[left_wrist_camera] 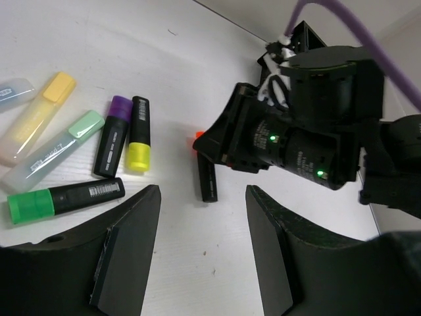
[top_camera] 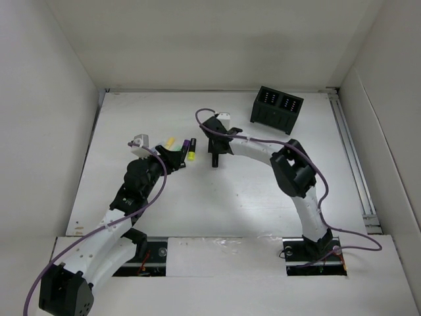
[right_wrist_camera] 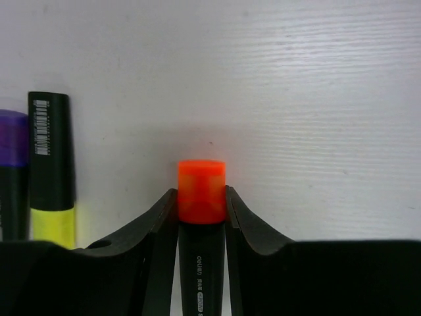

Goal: Sort the stationery into containers
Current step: Pick up the pen from the center of the board, then place the pen in the storage box.

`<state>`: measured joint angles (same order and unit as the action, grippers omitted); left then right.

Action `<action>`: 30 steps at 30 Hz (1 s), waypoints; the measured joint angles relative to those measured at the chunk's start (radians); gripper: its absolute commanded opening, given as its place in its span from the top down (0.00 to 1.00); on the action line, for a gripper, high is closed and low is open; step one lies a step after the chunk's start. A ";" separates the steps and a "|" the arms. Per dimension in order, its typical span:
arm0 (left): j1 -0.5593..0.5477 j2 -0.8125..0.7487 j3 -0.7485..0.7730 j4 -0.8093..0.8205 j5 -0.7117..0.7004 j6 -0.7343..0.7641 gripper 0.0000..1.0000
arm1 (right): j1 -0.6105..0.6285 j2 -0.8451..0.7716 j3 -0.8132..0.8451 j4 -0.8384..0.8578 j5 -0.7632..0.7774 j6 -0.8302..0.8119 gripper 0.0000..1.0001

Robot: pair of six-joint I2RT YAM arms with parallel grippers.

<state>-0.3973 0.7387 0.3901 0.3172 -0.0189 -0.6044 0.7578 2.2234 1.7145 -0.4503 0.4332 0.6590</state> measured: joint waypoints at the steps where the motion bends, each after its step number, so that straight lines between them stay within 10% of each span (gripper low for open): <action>1: 0.000 0.000 0.000 0.000 0.000 0.000 0.49 | -0.006 -0.027 -0.025 0.007 -0.009 0.000 0.87; 13: 0.000 0.026 0.000 0.006 0.013 0.000 0.49 | -0.342 -0.354 0.048 0.255 0.193 0.001 0.91; 30: 0.000 0.072 0.004 0.015 0.016 0.000 0.49 | -0.468 0.089 0.428 0.359 0.484 -0.314 0.91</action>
<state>-0.3973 0.8108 0.3939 0.3321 -0.0029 -0.6044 0.2897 2.3127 2.1422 -0.0917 0.9173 0.3454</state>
